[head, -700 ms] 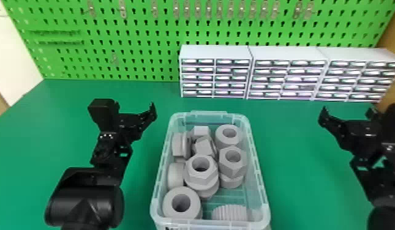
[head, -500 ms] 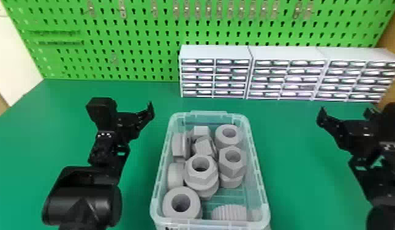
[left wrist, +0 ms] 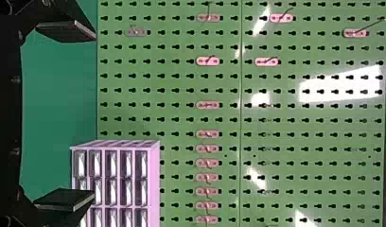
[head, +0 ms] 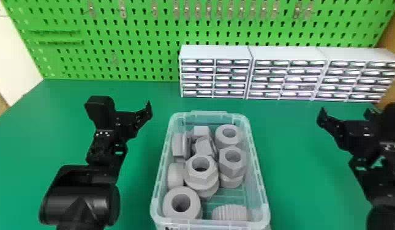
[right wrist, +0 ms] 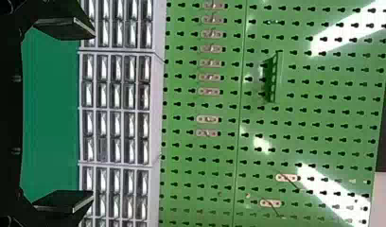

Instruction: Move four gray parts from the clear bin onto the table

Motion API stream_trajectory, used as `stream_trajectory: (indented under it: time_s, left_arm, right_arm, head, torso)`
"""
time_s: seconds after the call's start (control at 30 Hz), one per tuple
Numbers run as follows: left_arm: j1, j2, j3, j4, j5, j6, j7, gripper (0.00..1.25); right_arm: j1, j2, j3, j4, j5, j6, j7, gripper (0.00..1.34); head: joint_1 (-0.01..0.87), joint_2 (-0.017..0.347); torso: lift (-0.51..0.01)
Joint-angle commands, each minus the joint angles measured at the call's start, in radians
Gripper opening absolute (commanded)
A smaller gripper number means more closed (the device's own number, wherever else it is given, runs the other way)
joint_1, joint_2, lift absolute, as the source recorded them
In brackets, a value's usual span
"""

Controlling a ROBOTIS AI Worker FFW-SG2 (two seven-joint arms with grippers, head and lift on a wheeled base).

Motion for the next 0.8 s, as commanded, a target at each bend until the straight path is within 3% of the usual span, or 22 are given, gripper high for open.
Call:
stream_trajectory:
  time_s: [0.0,0.47,0.77]
  left_arm:
    - [0.002,0.0,0.001,-0.001,0.002,0.0,0.0,1.13]
    - [0.003,0.0,0.0,-0.001,0.008,0.002,0.0,1.13]
    - [0.008,0.0,0.001,-0.001,0.008,0.003,0.0,1.13]
  right_arm:
    - [0.0,0.003,-0.002,0.0,-0.003,0.005,0.001,1.23]
    - [-0.006,0.004,-0.006,-0.043,-0.014,0.077,-0.002,1.23]
    - [-0.029,0.018,-0.035,-0.138,0.0,0.268,-0.002,1.23]
  head:
    - [0.693,0.072]
    - [0.693,0.072]
    - [0.693,0.072]
  torso:
    - [-0.052]
    - [-0.052]
    - [-0.052]
